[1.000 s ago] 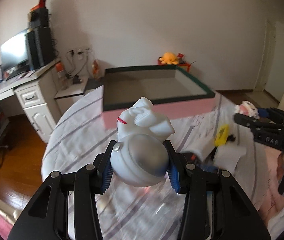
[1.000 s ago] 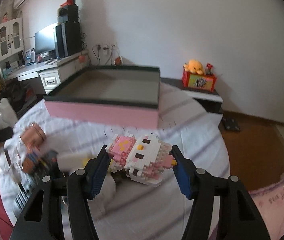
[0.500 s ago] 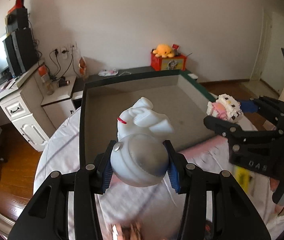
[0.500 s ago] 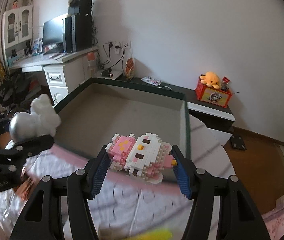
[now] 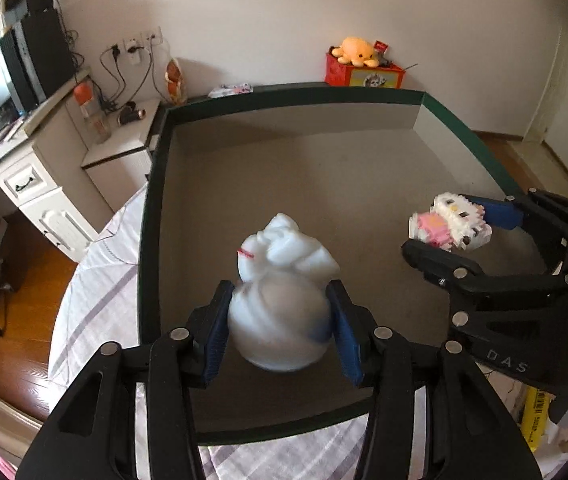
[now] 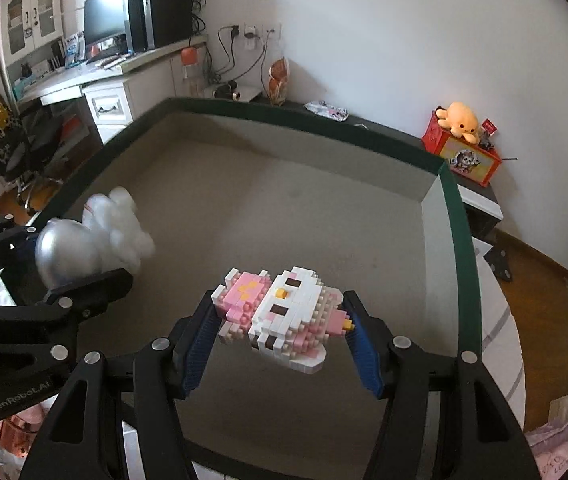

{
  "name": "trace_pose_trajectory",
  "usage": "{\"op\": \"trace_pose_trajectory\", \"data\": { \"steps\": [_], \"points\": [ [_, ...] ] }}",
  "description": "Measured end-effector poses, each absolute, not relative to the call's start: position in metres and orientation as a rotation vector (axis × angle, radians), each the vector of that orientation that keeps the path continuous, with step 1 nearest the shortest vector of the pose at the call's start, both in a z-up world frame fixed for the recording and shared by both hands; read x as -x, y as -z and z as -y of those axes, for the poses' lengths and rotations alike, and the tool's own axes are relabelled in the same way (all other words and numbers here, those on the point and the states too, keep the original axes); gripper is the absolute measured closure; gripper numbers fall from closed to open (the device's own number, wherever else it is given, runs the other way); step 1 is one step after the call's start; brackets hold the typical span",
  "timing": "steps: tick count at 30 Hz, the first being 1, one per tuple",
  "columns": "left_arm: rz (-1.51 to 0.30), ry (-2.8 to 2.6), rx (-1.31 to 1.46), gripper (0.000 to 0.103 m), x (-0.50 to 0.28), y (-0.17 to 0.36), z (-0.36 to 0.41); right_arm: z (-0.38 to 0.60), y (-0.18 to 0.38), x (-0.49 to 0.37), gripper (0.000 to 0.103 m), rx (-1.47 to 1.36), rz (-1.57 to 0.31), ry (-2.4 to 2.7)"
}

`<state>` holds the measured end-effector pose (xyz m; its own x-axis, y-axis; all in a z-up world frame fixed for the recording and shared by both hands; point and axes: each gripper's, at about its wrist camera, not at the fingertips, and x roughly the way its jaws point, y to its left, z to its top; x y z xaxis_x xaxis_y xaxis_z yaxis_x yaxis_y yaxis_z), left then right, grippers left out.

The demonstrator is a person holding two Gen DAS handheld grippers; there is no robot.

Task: Organize rigid objects
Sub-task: 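Carry both figures into the pink box and open both grippers, then move both grippers back toward the items on the bed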

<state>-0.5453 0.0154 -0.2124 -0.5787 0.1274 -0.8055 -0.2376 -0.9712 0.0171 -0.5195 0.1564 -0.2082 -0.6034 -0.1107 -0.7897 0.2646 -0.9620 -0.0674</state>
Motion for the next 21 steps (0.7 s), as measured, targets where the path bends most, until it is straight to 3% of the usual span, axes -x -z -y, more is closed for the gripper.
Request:
{"op": "trace_pose_trajectory", "data": {
  "steps": [3, 8, 11, 14, 21],
  "points": [
    [-0.256, -2.684, 1.251, 0.019, 0.538, 0.205, -0.019, -0.165, 0.198, 0.514, 0.024, -1.234, -0.214, 2.675],
    [-0.211, -2.768, 1.128, 0.005, 0.512, 0.170, -0.005, -0.177, 0.165, 0.495, 0.021, -1.137, -0.161, 2.737],
    [-0.202, -2.858, 1.011, 0.000, 0.483, 0.142, 0.006, -0.179, 0.140, 0.471, 0.020, -1.044, -0.166, 2.786],
    [-0.176, -2.922, 0.905, 0.000, 0.449, 0.119, 0.020, -0.185, 0.113, 0.436, 0.014, -0.947, -0.163, 2.846],
    [-0.137, -3.042, 0.699, 0.000, 0.351, 0.087, 0.043, -0.198, 0.072, 0.342, 0.011, -0.739, -0.142, 2.961]
  ]
}}
